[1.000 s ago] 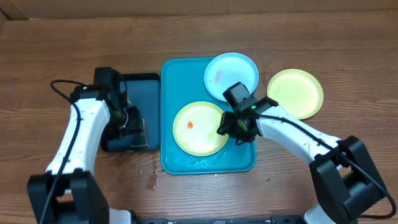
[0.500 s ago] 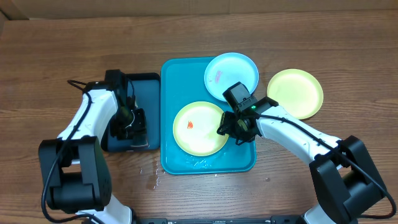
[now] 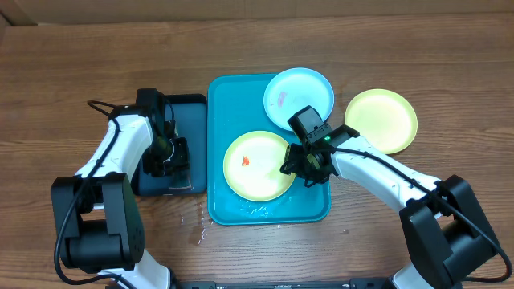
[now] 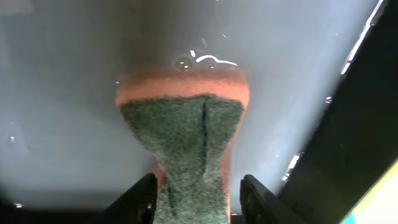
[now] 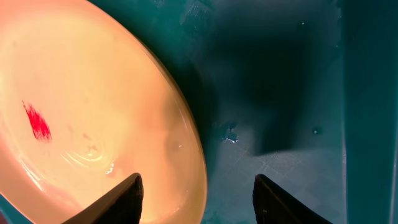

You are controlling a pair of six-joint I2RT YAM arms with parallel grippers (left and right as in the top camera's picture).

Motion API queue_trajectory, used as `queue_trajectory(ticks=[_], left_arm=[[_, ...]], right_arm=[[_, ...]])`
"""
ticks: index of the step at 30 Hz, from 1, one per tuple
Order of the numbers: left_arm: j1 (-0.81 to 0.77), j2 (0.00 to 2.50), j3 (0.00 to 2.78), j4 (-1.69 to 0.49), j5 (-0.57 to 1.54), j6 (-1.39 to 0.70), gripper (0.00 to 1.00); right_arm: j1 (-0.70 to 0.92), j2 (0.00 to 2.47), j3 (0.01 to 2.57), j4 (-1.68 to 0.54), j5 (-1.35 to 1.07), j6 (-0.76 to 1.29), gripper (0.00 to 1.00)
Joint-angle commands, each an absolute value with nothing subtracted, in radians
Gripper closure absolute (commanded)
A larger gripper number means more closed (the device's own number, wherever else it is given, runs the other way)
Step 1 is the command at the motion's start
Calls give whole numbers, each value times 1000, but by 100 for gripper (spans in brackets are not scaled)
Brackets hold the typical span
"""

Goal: Clean dirty plates on tray and stack at the side
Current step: 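Lift the sponge with the left gripper above the black tray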

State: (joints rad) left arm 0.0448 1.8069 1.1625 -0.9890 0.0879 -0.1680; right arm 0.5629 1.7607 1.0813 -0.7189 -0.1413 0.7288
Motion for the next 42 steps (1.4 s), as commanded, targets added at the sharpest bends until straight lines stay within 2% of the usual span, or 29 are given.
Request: queue_trajectory(ticks=[1,7,15,21,37,40,42], left_arm=[[32,1819,1153,-982,28,-145,53],[27,1819,1151,-952,73,-144,63],[-1,1820,1139,-941,59,-145,58],[-1,1820,1139,-956,-29,-145,57],[-1,1820,1078,-911,-33,-186,58],[-1,1820,1073,-901,-33,-187,67],[-1,1819,1074,-896,-33,-187,83]], right_arm=[[561,1745,1107,-716,-131,724,42],[561,1745,1107,-716,-131,724,42],[561,1745,1107,-716,-131,724,42],[561,1745,1107,-716,-131,724,42],[561,1745,1107,-716,-132,724,42],[561,1745,1107,-716,-131,724,42],[561,1745,1107,-716,-131,724,42]])
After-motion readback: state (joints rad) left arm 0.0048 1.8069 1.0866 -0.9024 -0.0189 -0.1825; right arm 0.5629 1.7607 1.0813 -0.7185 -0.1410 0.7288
